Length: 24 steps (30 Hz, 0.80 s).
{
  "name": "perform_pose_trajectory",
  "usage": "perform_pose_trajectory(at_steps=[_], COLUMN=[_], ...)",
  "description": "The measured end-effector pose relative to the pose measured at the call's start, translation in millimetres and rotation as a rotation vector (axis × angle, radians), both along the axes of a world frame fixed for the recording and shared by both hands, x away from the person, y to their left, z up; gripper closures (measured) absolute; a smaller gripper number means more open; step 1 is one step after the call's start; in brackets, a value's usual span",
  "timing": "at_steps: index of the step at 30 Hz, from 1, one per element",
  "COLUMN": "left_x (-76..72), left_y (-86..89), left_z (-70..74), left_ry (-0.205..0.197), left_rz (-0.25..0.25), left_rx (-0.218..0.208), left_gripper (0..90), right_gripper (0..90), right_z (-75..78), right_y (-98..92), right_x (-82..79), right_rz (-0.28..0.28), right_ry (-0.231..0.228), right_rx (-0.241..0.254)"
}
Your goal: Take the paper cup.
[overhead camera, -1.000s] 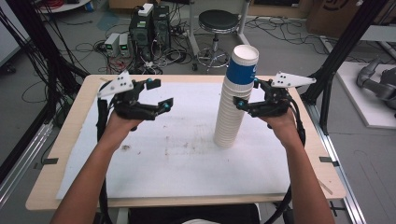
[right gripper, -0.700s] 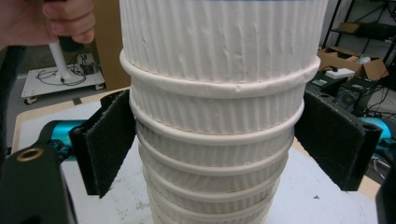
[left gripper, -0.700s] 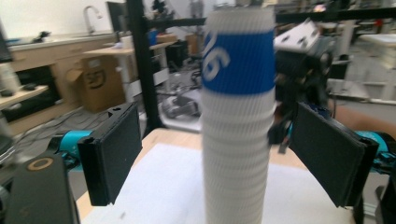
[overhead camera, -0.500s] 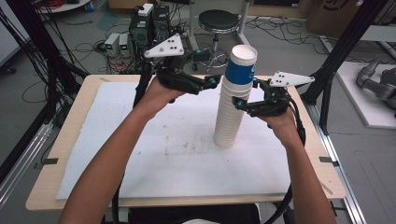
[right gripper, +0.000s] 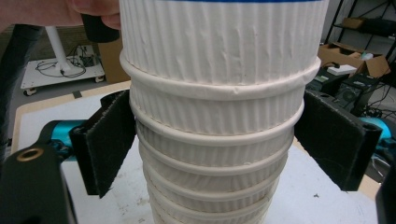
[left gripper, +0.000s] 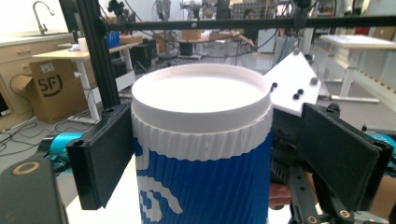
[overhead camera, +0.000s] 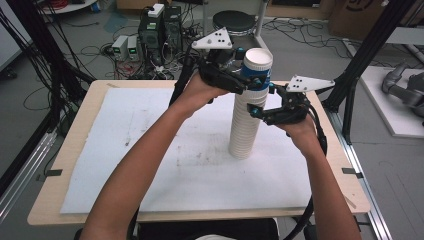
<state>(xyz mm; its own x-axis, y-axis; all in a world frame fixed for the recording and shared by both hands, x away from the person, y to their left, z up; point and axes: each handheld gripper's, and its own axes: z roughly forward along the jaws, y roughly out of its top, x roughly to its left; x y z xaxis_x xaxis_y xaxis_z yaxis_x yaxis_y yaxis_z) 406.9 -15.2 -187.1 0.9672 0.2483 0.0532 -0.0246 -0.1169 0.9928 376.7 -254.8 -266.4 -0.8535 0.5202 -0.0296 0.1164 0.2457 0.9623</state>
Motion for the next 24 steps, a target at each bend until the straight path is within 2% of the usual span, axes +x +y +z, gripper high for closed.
perform_pose_trajectory(at_steps=[2, 4, 9, 13, 16, 20, 24], left_x=[1.7, 4.2, 5.1, 5.2, 3.7, 0.5, -4.3], left_y=[-3.5, -3.4, -3.5, -1.2, 4.0, 7.4, 14.9], left_z=[-0.5, -0.3, 0.8, 4.7, 15.0, 26.4, 39.4], left_ry=[0.002, -0.005, -0.002, -0.001, -0.01, -0.027, -0.047], left_rz=[0.002, 0.011, 0.008, 0.009, 0.011, 0.022, 0.033], left_rx=[0.006, -0.005, 0.0, -0.022, -0.07, -0.072, -0.106], left_gripper=[16.5, 26.0, 26.8, 27.4, 28.2, 28.2, 28.2], right_gripper=[14.3, 14.3, 14.4, 14.6, 14.7, 15.1, 15.6], right_z=[0.0, 0.1, -0.2, -0.5, -0.9, -1.7, -3.2], right_y=[0.4, 0.6, -0.4, -0.2, -0.5, -1.2, -1.8], right_x=[-0.3, -0.8, -0.2, 0.3, 0.8, 1.0, 1.6], right_rz=[0.003, 0.003, 0.003, 0.003, 0.004, 0.006, 0.009], right_ry=[-0.002, -0.004, 0.007, 0.007, 0.012, 0.012, 0.023], right_rx=[-0.002, -0.005, -0.004, -0.006, -0.003, -0.007, 0.001])
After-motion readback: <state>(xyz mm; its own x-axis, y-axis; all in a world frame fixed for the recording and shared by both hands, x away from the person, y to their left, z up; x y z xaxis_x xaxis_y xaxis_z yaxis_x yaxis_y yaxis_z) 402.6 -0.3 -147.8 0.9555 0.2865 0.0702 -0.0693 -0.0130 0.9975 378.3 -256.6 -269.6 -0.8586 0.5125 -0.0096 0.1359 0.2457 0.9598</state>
